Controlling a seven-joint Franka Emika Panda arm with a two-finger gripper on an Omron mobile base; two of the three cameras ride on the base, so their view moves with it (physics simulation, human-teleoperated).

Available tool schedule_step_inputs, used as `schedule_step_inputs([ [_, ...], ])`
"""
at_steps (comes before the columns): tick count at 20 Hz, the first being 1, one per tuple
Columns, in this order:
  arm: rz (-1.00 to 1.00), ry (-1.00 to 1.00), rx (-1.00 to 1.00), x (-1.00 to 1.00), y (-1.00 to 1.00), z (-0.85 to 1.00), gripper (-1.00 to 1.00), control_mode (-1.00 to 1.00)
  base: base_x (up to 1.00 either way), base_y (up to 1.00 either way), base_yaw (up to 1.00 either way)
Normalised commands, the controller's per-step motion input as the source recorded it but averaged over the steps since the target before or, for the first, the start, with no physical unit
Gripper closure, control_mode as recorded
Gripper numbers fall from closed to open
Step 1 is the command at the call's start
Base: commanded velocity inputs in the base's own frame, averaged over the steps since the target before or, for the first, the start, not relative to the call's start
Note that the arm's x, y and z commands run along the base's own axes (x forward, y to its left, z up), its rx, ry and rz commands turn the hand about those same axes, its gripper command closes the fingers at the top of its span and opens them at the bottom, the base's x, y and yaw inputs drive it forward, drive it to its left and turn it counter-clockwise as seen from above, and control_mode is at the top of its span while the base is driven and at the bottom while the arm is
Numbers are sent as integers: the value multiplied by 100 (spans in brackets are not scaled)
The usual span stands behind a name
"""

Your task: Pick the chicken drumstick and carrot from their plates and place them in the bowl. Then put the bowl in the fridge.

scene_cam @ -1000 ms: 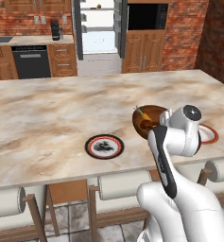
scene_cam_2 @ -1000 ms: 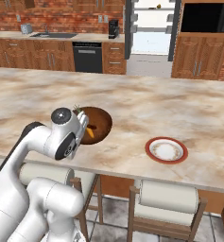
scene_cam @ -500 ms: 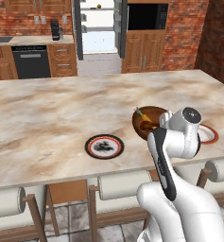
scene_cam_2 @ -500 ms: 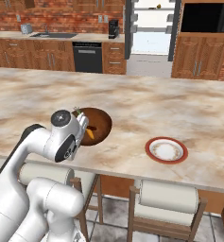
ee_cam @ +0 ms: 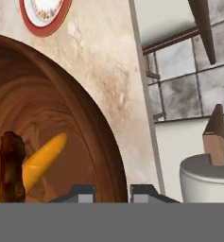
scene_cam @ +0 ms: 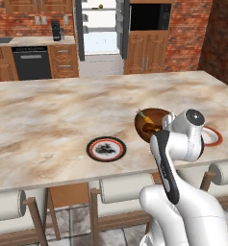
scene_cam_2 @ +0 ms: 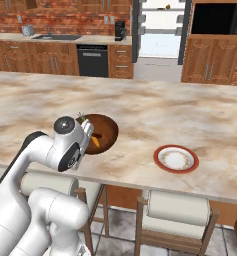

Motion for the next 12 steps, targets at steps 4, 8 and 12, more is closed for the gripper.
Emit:
schedule_step_inputs([
  [4, 0, 0, 0, 0, 0, 0, 100, 100, -55, -5, 5],
  [8, 0, 0, 0, 0, 0, 0, 100, 100, -55, -25, -4],
  [12, 0, 0, 0, 0, 0, 0, 100, 100, -2, -4, -69],
])
